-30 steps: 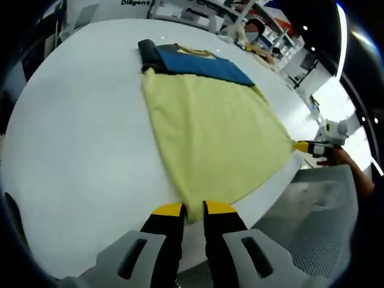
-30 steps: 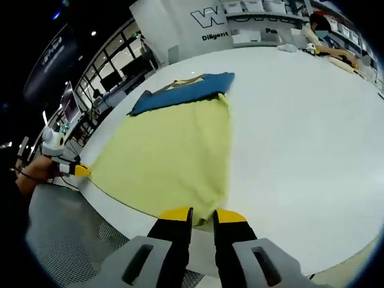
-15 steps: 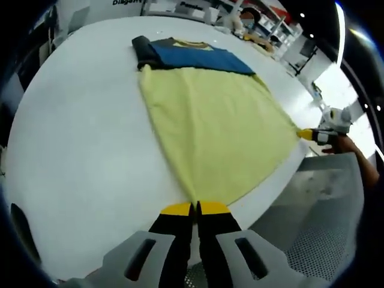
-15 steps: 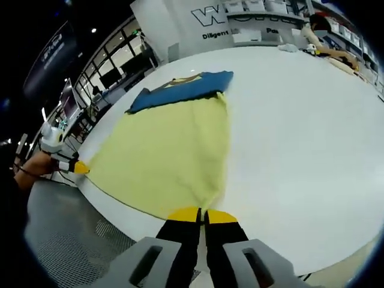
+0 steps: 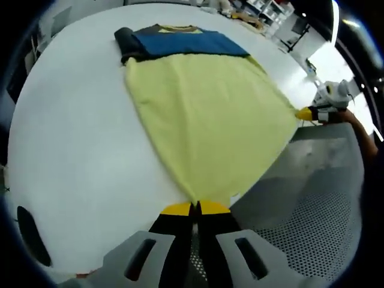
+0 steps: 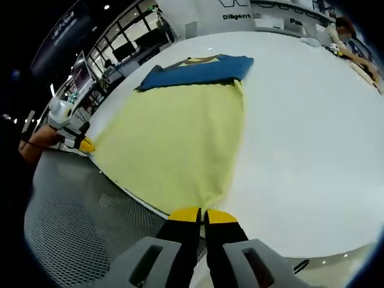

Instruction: Fold the garment on the visible template until the final outline fits inside the template.

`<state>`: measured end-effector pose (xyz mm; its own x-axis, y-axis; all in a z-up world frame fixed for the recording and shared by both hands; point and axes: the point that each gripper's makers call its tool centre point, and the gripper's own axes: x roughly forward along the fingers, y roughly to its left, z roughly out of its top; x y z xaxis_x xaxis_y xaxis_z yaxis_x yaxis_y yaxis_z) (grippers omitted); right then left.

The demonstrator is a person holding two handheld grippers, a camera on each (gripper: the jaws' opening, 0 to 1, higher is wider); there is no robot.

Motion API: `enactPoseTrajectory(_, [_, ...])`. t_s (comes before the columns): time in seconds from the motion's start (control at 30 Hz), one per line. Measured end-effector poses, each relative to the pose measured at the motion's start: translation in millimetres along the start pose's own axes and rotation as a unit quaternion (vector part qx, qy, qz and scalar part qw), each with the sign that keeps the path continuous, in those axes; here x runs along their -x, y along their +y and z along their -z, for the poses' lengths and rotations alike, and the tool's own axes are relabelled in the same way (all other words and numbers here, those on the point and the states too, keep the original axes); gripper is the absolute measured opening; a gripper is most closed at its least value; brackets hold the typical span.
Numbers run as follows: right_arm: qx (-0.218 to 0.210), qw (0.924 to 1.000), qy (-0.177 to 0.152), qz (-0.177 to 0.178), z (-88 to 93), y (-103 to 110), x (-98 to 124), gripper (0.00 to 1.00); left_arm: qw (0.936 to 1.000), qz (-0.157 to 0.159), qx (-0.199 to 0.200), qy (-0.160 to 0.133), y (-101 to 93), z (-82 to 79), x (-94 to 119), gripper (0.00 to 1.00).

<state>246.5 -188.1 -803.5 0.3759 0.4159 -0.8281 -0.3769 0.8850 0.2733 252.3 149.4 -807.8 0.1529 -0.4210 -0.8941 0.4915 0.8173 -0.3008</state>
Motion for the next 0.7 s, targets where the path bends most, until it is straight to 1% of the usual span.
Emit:
enactPoseTrajectory(0.03, [0.003,1.0000,0.003,0.002,1.8,-0.4,-0.9,0.00,1.0000,0.002,0.002,0.004,-0.5,1.7,0.7,0.00])
enactPoseTrajectory(0.1, [0.001,0.9999,0.009,0.012,5.5,-3.7,-2.3,0.00,1.0000,0.006,0.006,0.001,0.1,1.0,0.7,0.00])
enactPoseTrajectory(0.13, [-0.003,1.0000,0.005,0.005,3.7,-4.7,-3.7,0.00,0.9999,0.007,0.008,0.001,0.4,0.9,0.5,0.00])
enactPoseTrajectory(0.27, [0.001,1.0000,0.007,0.004,2.6,-3.4,-1.8,0.00,0.9998,0.009,0.018,-0.006,0.1,1.0,1.4,0.00])
enactPoseTrajectory(0.43, [-0.019,0.9995,-0.018,-0.016,-13.2,4.3,14.3,0.00,0.9994,0.016,0.024,-0.020,-3.0,-5.8,9.9,0.00])
enactPoseTrajectory(0.57, [-0.032,0.9980,-0.043,-0.033,-32.2,9.9,28.7,0.00,0.9989,0.017,0.025,-0.035,-4.1,-13.3,19.7,0.00])
enactPoseTrajectory(0.7, [-0.040,0.9958,-0.065,-0.050,-48.6,17.2,38.9,0.00,0.9953,0.040,0.048,-0.074,-8.2,-29.7,33.0,0.00])
